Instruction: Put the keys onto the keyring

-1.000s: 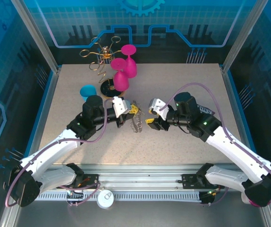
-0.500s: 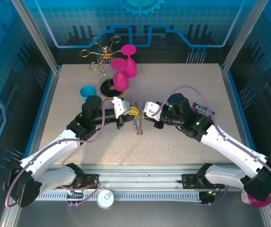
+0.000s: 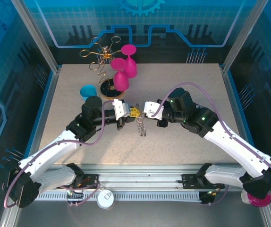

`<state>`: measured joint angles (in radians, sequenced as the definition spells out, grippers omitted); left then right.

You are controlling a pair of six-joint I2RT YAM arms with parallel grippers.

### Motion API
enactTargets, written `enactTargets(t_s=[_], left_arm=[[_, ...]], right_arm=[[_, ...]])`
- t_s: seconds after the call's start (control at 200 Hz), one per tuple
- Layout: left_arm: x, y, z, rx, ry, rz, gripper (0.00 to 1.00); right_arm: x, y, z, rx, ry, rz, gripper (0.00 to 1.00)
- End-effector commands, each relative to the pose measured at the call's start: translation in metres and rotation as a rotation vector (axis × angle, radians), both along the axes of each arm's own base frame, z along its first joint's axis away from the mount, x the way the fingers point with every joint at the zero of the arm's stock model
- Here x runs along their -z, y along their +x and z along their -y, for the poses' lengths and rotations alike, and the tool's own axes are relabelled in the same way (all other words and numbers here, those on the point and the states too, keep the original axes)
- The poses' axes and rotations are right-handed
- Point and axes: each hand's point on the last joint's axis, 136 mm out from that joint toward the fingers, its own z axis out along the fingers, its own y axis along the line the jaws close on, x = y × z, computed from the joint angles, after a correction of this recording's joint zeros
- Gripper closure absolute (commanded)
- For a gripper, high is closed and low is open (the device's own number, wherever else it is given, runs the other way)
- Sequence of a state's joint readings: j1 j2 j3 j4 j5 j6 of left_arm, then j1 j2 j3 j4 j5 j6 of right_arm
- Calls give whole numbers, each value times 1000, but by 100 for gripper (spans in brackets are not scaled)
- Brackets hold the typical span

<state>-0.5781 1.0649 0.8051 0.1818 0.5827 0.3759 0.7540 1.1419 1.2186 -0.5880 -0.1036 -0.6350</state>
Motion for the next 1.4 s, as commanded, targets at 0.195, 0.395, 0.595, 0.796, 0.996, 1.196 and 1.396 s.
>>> enactTargets(t_s=[0.195, 0.395, 0.595, 0.796, 0.996, 1.196, 1.396], left_arm=[[-21, -5, -4, 18, -61, 13, 100], [-27, 1, -3, -9, -124, -15, 100], [-25, 0, -4, 2, -122, -30, 100], [-23, -2, -4, 26, -109, -21, 100], [-23, -5, -3, 52, -103, -13, 100], [-21, -7, -1, 67, -93, -20, 100], [-23, -8, 0, 80, -94, -16, 100]], right_arm=[[23, 8, 8, 39, -107, -4, 97], [28, -9, -12, -48, -27, 22, 77], [2, -3, 9, 18, 108, -5, 62], [-28, -22, 20, -56, 284, -159, 53], [-49, -20, 1, -105, 412, -221, 60], [-55, -18, -18, -170, 481, -263, 64], [-35, -15, -25, -179, 444, -300, 67]])
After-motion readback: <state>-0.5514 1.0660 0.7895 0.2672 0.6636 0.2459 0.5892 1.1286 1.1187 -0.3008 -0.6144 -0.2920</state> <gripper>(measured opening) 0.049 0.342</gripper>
